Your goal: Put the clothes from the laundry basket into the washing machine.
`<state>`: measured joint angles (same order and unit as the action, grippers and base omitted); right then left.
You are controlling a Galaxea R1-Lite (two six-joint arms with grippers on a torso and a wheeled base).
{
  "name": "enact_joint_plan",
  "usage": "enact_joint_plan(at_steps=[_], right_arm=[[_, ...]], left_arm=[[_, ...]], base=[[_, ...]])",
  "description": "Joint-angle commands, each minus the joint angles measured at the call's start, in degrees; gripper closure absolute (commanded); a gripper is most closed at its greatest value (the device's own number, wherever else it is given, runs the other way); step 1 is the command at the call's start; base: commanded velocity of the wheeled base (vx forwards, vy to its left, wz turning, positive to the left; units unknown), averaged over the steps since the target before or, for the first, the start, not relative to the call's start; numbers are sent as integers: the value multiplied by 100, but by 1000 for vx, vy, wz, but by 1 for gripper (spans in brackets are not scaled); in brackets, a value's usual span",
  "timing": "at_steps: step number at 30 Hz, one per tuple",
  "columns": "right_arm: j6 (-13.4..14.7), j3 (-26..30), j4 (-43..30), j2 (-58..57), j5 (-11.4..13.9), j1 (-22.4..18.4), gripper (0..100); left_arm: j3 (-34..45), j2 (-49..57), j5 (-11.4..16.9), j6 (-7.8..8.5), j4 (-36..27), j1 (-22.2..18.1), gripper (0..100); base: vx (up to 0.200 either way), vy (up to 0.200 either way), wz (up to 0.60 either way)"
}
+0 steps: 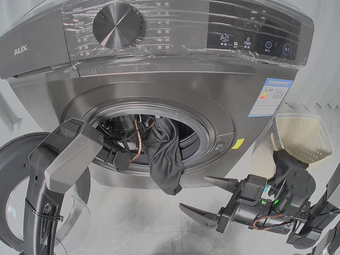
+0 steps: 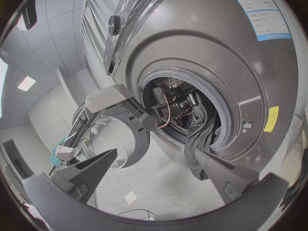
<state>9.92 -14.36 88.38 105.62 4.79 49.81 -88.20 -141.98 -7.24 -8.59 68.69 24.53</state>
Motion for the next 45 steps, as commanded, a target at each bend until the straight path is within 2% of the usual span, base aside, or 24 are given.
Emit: enact_joint_plan(at_steps=[1, 6, 8, 10, 11, 14, 17, 19, 21, 25, 31, 32, 34, 39, 43, 44, 45], right_arm=[[1, 21, 4, 82, 4, 11, 0], [1, 12, 4, 99, 4, 11, 0], [1, 3, 4, 90, 4, 11, 0], [1, 3, 4, 90, 4, 11, 0], [1, 12, 4, 90, 4, 11, 0], [1, 3, 4, 90, 4, 20, 0], [1, 3, 4, 90, 4, 46, 0], [1, 3, 4, 90, 4, 46, 0], [10, 12, 4, 99, -4, 55, 0], [10, 12, 4, 126, -4, 73, 0], [10, 3, 12, 134, -4, 90, 0], [10, 3, 12, 134, -4, 90, 0], [10, 3, 12, 134, -4, 90, 0], [10, -14, 12, 134, -4, 90, 0], [10, -23, 12, 143, -4, 90, 0], [10, -23, 12, 143, -4, 90, 0], [10, -32, 12, 143, -4, 90, 0]], left_arm=[[470, 110, -128, -46, -269, 8, 0], [1270, 628, -120, -459, -884, 158, 0], [1525, 848, -93, -503, -1113, 184, 0], [1525, 848, -93, -503, -1113, 184, 0], [1947, 1085, 126, -503, -1359, 281, 0], [2254, 1243, 276, -503, -1438, 369, 0], [2676, 1331, 540, -459, -1438, 588, 0], [2764, 1340, 592, -450, -1438, 641, 0], [2922, 1252, 742, -362, -1420, 755, 0], [2887, 857, 742, -116, -1288, 738, 0], [2729, 567, 680, -81, -1113, 623, 0], [2703, 531, 671, -72, -1113, 588, 100], [2668, 470, 671, -28, -1113, 527, 100], [2430, 408, 627, -46, -1095, 474, 100], [1630, 285, 223, -248, -1077, 351, 100], [1630, 285, 223, -248, -1077, 351, 100], [1182, 162, -23, -362, -972, 289, 100]], base=[[0, 0, 0], [0, 0, 0], [0, 0, 0], [0, 0, 0], [0, 0, 0], [0, 0, 0], [0, 0, 0], [0, 0, 0], [0, 0, 0], [0, 0, 0], [0, 0, 0], [0, 0, 0], [0, 0, 0], [0, 0, 0], [0, 0, 0], [0, 0, 0], [0, 0, 0]])
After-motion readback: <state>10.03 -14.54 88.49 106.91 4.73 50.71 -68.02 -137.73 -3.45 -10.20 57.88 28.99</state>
